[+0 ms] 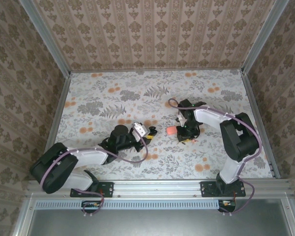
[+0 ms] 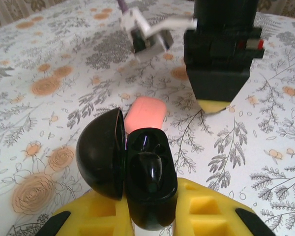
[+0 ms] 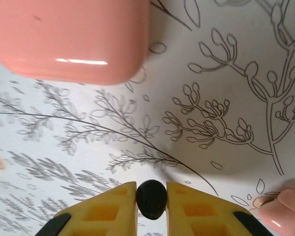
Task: Insert wireless bluetooth earbuds into charging case
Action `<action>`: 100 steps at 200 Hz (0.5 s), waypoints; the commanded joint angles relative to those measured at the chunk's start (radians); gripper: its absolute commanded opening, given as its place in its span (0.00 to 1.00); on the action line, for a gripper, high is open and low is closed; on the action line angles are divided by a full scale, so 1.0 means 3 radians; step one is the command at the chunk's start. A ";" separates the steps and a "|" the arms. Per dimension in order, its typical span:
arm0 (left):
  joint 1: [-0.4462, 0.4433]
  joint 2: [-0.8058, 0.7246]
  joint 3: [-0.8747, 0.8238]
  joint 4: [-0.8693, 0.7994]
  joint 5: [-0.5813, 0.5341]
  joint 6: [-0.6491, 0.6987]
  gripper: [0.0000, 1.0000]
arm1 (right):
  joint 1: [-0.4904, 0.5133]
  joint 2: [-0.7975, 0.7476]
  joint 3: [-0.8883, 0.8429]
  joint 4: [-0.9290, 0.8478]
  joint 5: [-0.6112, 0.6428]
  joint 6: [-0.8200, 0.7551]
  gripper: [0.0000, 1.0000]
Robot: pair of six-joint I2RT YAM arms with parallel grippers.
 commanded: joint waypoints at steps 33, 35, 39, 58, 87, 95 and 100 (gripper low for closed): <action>-0.0019 0.0383 0.0208 0.0465 0.0140 -0.0089 0.13 | -0.0062 -0.0526 -0.0399 0.1140 -0.0441 0.0289 0.21; -0.0017 0.0400 0.0209 0.0482 0.0142 -0.0096 0.13 | -0.0060 -0.0538 -0.0413 0.1176 -0.0453 0.0297 0.21; -0.0018 0.0433 0.0216 0.0520 0.0148 -0.0109 0.13 | -0.0062 -0.0567 -0.0440 0.1250 -0.0480 0.0316 0.21; -0.0018 0.0603 0.0263 0.0675 0.0189 -0.0153 0.13 | -0.0063 -0.0713 -0.0595 0.1637 -0.0658 0.0425 0.21; -0.0016 0.0780 0.0375 0.0761 0.0253 -0.0190 0.13 | -0.0066 -0.0977 -0.0855 0.2196 -0.0817 0.0555 0.21; -0.0018 0.0808 0.0398 0.0779 0.0258 -0.0190 0.13 | -0.0067 -0.1067 -0.0935 0.2346 -0.0832 0.0595 0.21; -0.0017 0.0819 0.0410 0.0787 0.0265 -0.0190 0.13 | -0.0065 -0.1117 -0.0978 0.2447 -0.0850 0.0620 0.21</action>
